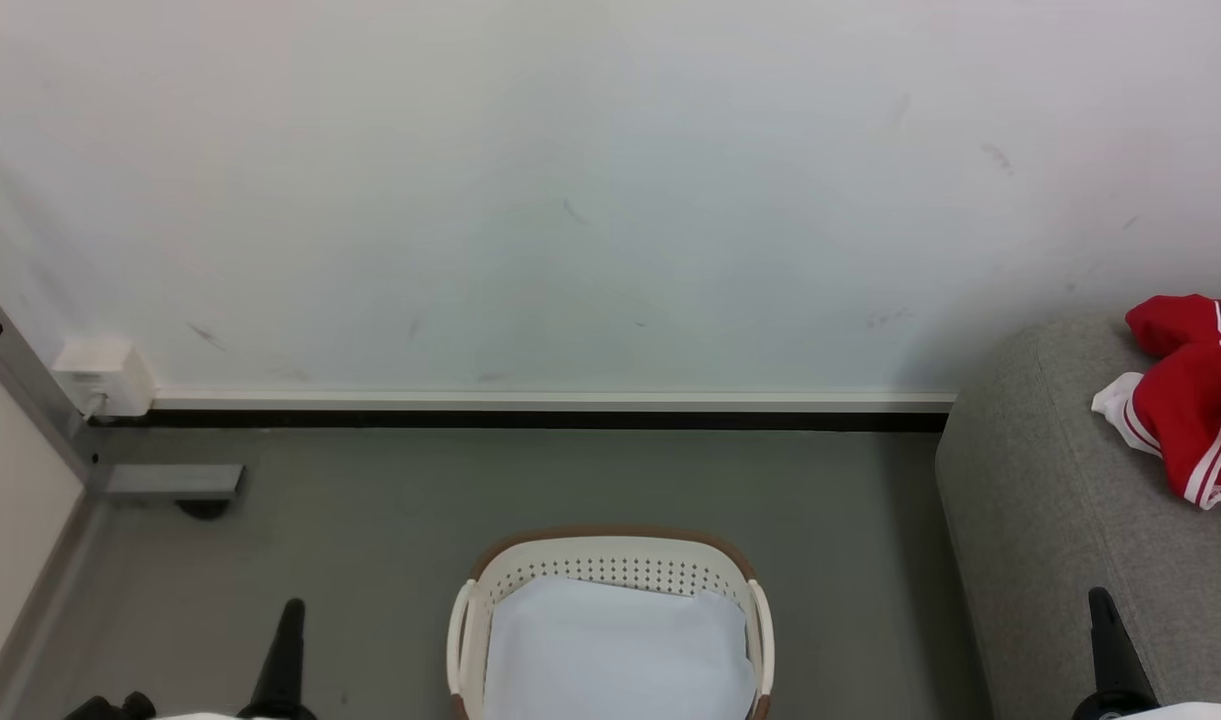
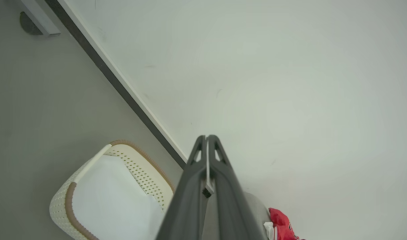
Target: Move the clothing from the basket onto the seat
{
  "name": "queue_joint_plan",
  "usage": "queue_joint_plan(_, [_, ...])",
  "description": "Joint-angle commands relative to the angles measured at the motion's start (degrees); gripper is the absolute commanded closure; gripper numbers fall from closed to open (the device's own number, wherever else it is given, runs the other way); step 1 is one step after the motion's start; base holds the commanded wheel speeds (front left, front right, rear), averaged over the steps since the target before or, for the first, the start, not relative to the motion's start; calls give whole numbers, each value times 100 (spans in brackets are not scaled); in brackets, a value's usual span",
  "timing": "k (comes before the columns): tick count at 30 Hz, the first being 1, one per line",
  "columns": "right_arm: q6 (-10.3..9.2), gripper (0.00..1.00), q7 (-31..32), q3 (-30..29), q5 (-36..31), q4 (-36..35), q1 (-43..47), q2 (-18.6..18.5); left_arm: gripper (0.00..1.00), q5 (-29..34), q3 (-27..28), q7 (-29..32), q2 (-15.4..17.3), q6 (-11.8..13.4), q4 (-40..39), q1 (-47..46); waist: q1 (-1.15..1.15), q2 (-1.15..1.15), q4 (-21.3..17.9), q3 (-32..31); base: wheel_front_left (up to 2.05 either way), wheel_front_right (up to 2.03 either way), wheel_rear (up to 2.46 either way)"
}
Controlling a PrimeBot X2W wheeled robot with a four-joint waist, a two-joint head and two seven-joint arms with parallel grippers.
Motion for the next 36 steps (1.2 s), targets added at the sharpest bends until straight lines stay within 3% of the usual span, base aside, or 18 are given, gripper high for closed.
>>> queue_joint_plan(1, [-7, 100, 29, -32, 157, -82, -105, -50, 100, -130, 41, 39, 7, -36, -57, -127, -1, 0, 1, 3, 0, 0, 0])
queue_joint_plan(36, [-10, 100, 508, -165, 2118, -196, -310, -58, 100, -1941, 228, 525, -47, -145, -87, -367, -1, 0, 45, 104, 0, 0, 0])
